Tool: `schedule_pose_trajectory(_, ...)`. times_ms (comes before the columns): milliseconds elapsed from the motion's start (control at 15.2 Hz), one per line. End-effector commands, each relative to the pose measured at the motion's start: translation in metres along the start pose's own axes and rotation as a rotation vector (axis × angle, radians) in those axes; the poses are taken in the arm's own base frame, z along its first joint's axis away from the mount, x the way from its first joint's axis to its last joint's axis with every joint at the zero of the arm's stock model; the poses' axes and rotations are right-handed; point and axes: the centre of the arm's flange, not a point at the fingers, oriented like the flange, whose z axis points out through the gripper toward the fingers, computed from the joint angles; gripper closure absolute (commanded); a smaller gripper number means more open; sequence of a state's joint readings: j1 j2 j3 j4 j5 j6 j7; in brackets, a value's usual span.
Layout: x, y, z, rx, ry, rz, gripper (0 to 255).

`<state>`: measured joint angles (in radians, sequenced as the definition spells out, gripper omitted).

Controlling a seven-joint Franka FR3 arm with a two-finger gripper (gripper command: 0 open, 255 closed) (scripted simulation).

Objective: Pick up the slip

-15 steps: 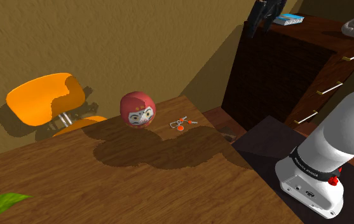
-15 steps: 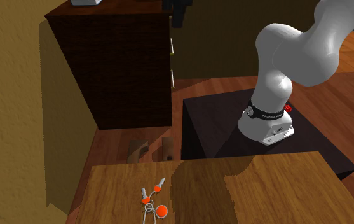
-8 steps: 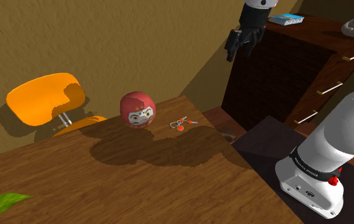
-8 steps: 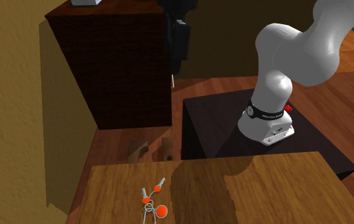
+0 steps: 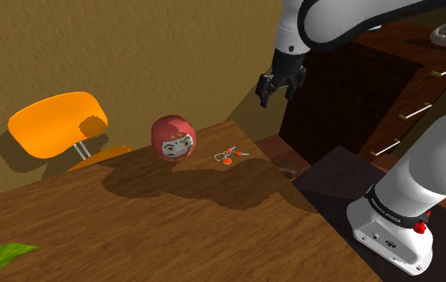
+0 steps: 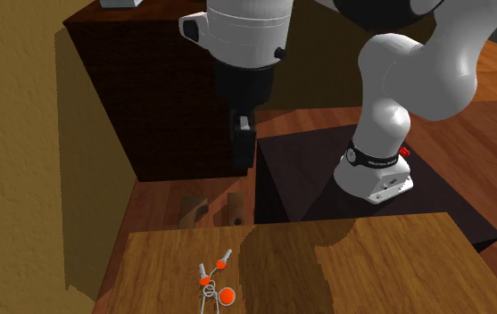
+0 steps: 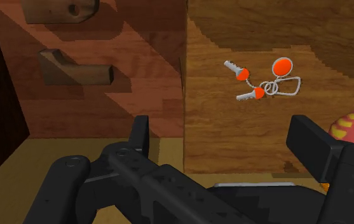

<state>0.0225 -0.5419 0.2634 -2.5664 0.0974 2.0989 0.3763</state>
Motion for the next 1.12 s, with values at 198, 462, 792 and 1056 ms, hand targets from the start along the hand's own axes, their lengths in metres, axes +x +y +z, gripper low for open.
schedule_pose_trajectory(198, 0.004, -0.042, 0.051, 0.003, -0.023, 0.068, 0)
schedule_pose_trajectory(462, 0.010, -0.073, 0.093, 0.005, -0.043, 0.121, 0)
schedule_pose_trajectory(792, 0.017, -0.113, 0.145, 0.007, -0.067, 0.187, 0)
schedule_pose_trajectory(1056, 0.025, -0.144, 0.187, 0.009, -0.087, 0.240, 0)
